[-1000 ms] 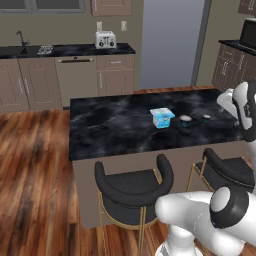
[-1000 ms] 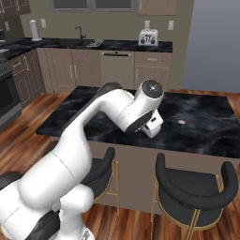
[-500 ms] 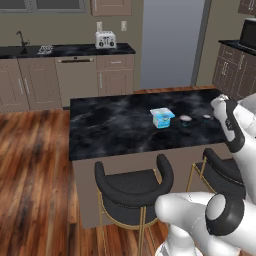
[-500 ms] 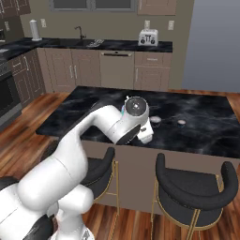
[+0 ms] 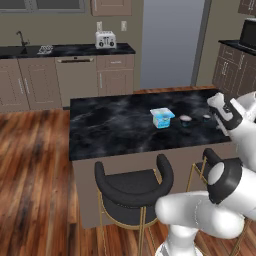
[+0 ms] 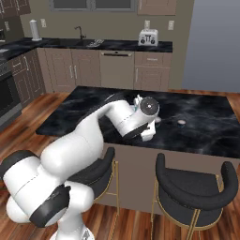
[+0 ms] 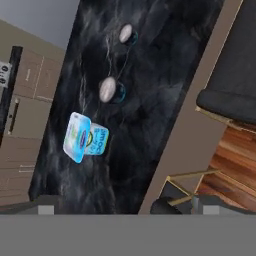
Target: Stack the yogurt containers by placing the smaller containers on top of the larger containers.
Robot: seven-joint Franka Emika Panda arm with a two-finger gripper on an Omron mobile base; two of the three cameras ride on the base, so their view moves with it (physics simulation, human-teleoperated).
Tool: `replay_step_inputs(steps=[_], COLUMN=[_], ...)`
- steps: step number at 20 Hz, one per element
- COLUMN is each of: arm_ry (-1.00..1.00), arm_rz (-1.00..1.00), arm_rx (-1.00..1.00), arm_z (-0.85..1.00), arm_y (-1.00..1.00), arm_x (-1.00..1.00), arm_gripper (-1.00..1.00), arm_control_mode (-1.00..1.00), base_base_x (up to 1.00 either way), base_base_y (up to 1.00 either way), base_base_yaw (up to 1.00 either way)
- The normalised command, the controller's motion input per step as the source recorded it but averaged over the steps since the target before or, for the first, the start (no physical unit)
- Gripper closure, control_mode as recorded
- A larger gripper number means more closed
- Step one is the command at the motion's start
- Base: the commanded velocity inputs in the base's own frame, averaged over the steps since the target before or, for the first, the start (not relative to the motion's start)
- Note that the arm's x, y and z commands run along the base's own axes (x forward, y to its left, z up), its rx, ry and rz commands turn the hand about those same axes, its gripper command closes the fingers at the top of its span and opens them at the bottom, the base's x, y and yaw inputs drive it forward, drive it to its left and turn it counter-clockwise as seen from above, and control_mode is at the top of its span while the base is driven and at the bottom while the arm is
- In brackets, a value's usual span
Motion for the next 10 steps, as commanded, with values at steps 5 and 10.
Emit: replay_step_inputs(steps=[5,10], arm_ry=[0.06,0.0], arm_rz=[0.12,0.11], arm_rx=[0.16,0.01], arm_z=[-0.19,-0.4], arm_y=[-0.38,-0.02], arm_x=[0.33,0.43], arm_gripper=[-1.0,-1.0], arm_control_mode=[-1.0,-1.0], base_base_x=[0.0,0.0], base_base_y=[0.0,0.0], base_base_yaw=[0.0,0.0])
